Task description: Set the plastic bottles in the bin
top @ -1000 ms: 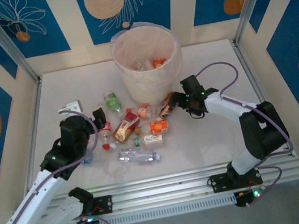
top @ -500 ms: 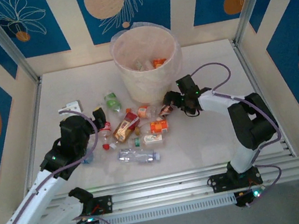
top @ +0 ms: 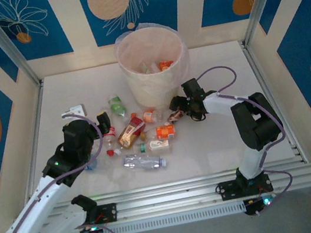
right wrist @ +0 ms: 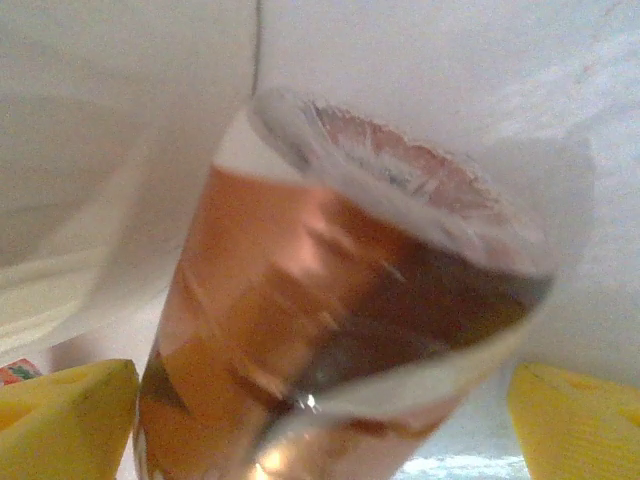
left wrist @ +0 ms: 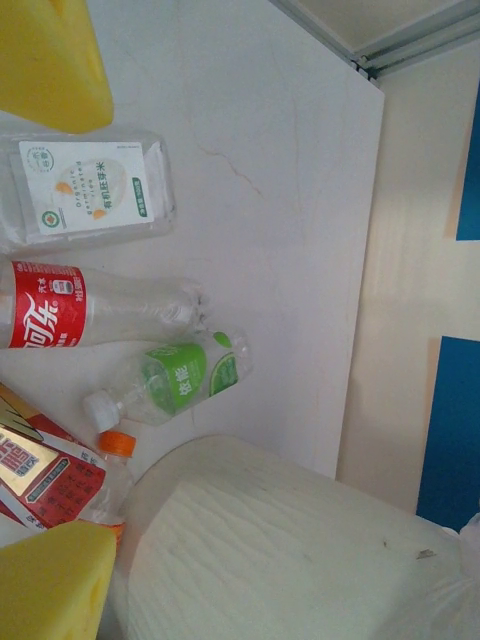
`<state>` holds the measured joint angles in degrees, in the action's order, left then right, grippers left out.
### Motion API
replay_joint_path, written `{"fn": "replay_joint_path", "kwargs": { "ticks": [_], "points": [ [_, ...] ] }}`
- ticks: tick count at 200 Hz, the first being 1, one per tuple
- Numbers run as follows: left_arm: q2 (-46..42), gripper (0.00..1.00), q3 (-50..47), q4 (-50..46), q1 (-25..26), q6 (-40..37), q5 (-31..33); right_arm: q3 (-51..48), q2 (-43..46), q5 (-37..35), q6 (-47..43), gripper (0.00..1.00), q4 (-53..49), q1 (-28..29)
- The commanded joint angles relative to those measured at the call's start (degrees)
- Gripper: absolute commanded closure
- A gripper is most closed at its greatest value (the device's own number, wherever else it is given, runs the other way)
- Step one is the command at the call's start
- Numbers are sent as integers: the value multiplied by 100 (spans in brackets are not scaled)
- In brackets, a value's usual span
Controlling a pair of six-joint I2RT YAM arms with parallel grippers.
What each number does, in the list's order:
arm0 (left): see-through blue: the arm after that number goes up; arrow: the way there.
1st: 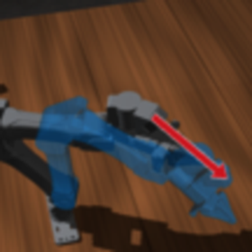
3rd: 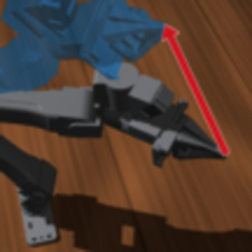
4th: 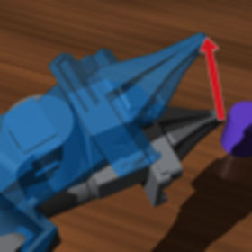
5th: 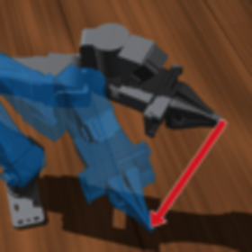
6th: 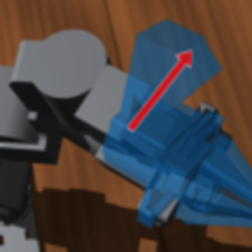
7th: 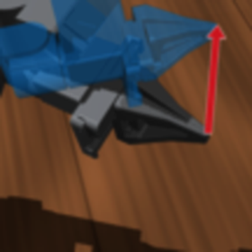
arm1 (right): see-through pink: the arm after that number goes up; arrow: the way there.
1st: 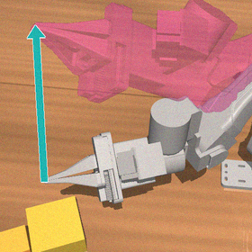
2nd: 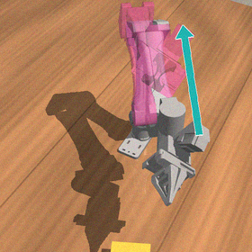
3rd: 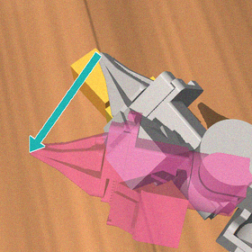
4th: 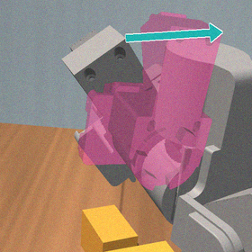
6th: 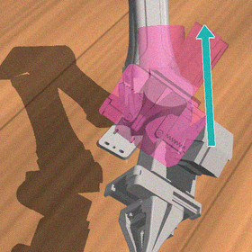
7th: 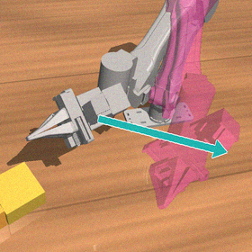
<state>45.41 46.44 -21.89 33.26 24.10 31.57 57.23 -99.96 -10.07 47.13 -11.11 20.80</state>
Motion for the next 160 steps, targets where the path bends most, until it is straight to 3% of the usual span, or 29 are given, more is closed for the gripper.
{"fn": "replay_joint_path", "kwargs": {
  "ticks": [1, 55, 117, 160],
  "points": [
    [-14, 1, 59, 88, 32, 29, 22, 51, -13, -70, -22, 7, -212, -143],
    [-14, 1, 67, 98, 32, 25, 17, 331, -229, -195, -339, 15, -790, -254],
    [-120, 1, 76, -22, 32, 16, 97, 605, -515, -453, -375, 16, -1102, -132],
    [-181, 0, 54, -68, 32, 16, 148, 831, -591, -643, -648, 29, -1290, -229]
  ]
}}
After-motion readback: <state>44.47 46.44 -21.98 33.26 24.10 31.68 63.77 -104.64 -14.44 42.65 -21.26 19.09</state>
